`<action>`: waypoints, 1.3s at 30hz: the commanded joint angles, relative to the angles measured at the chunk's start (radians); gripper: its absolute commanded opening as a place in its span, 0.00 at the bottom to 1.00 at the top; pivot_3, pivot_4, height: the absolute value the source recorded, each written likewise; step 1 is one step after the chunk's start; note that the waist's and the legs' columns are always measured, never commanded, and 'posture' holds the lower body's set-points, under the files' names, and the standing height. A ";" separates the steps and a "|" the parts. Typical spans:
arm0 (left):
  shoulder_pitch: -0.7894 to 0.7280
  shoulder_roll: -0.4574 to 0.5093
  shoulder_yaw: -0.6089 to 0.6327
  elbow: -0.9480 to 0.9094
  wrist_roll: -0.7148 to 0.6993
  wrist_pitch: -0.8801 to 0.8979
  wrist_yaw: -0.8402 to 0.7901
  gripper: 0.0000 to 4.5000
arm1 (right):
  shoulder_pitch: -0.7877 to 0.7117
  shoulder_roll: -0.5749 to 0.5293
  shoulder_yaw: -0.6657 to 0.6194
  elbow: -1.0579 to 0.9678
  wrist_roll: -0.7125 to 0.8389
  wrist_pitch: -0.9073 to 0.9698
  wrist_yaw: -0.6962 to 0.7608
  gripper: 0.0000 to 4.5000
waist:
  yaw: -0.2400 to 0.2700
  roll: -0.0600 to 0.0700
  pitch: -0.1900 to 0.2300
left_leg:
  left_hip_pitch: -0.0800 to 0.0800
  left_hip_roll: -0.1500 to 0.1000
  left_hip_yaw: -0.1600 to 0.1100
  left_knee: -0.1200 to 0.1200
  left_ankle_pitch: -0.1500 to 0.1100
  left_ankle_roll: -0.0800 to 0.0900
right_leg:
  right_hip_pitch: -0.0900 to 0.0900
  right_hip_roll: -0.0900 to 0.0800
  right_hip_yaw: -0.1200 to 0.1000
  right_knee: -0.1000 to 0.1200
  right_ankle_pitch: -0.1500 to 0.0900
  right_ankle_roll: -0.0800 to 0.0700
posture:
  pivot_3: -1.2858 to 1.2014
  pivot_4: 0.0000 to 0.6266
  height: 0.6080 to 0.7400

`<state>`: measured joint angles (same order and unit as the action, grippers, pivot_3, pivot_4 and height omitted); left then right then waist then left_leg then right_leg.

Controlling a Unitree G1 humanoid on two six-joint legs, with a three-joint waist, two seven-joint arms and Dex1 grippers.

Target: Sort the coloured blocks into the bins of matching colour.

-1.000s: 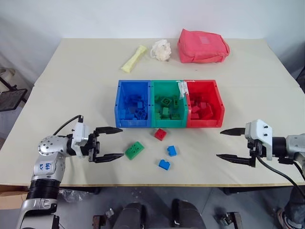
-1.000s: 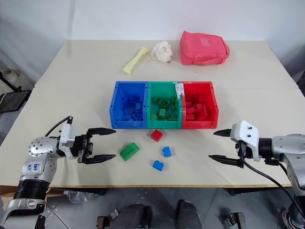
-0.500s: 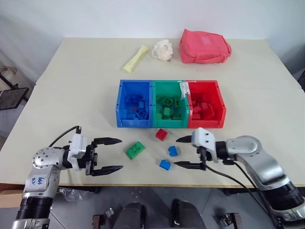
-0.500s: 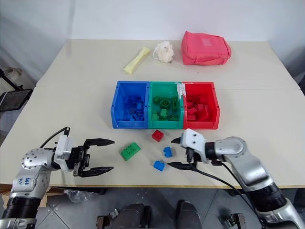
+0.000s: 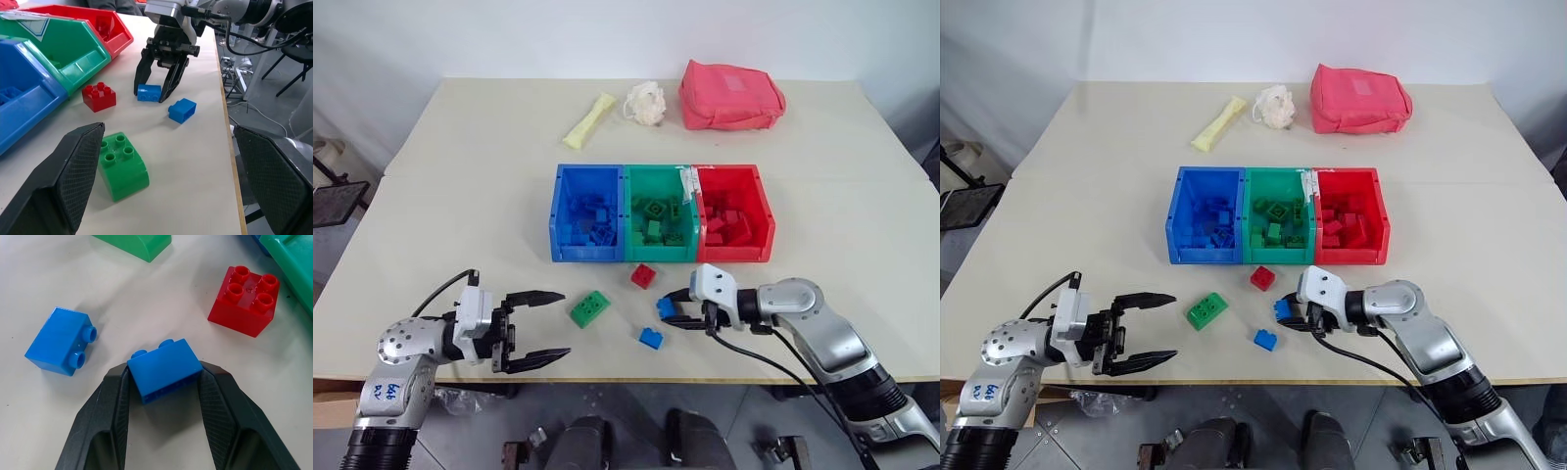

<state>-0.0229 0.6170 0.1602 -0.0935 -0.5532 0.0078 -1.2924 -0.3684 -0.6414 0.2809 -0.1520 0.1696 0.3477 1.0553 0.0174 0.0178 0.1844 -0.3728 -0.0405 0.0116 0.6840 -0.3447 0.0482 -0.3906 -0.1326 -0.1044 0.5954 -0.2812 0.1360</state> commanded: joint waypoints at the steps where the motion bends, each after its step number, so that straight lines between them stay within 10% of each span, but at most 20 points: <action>1: 0.002 -0.012 0.014 -0.025 -0.022 -0.013 0.015 1.00 | 0.004 0.000 -0.017 -0.039 0.017 0.000 0.002 0.36 | 0.000 0.000 0.000 | 0.000 0.000 0.000 0.000 0.000 0.000 | 0.000 0.000 0.000 0.000 0.000 0.000 | 0.52 0.24 1.00; 13: -0.055 -0.124 0.083 -0.097 -0.008 0.027 0.340 1.00 | -0.246 0.094 -0.104 -0.043 0.145 0.123 -0.034 0.36 | -0.008 0.000 0.000 | 0.000 0.000 0.000 0.000 0.000 0.000 | -0.001 0.000 0.000 0.001 0.000 0.000 | 0.52 0.24 1.00; 24: -0.002 -0.172 0.101 -0.166 0.027 0.007 0.521 1.00 | -0.598 0.368 -0.034 0.475 0.015 -0.152 -0.070 0.36 | -0.030 0.000 0.000 | 0.001 -0.001 0.000 0.000 0.000 0.000 | -0.003 0.001 0.000 0.007 0.000 0.000 | 0.52 0.24 1.00; 33: -0.025 -0.157 0.090 -0.137 0.019 -0.017 0.486 1.00 | -0.610 0.418 -0.058 0.541 -0.001 -0.241 -0.071 1.00 | -0.034 0.000 0.000 | 0.001 -0.002 -0.004 0.000 0.000 0.000 | -0.003 0.001 0.000 0.011 0.000 -0.001 | 0.52 0.24 1.00; 39: -0.027 -0.111 0.077 -0.111 -0.013 -0.010 0.351 1.00 | -0.449 0.258 -0.082 0.298 0.068 -0.161 0.059 1.00 | -0.031 0.000 0.000 | 0.001 -0.002 -0.004 0.000 0.000 -0.001 | -0.003 0.000 0.000 0.010 0.000 -0.001 | 0.52 0.24 1.00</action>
<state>-0.0528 0.4891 0.2289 -0.2054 -0.5392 0.0093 -0.9017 -0.8296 -0.3565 0.2308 0.2350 0.1968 0.1647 1.0763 -0.0132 0.0179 0.1845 -0.3722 -0.0423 0.0070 0.6837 -0.3451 0.0476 -0.3934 -0.1321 -0.1046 0.6054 -0.2815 0.1354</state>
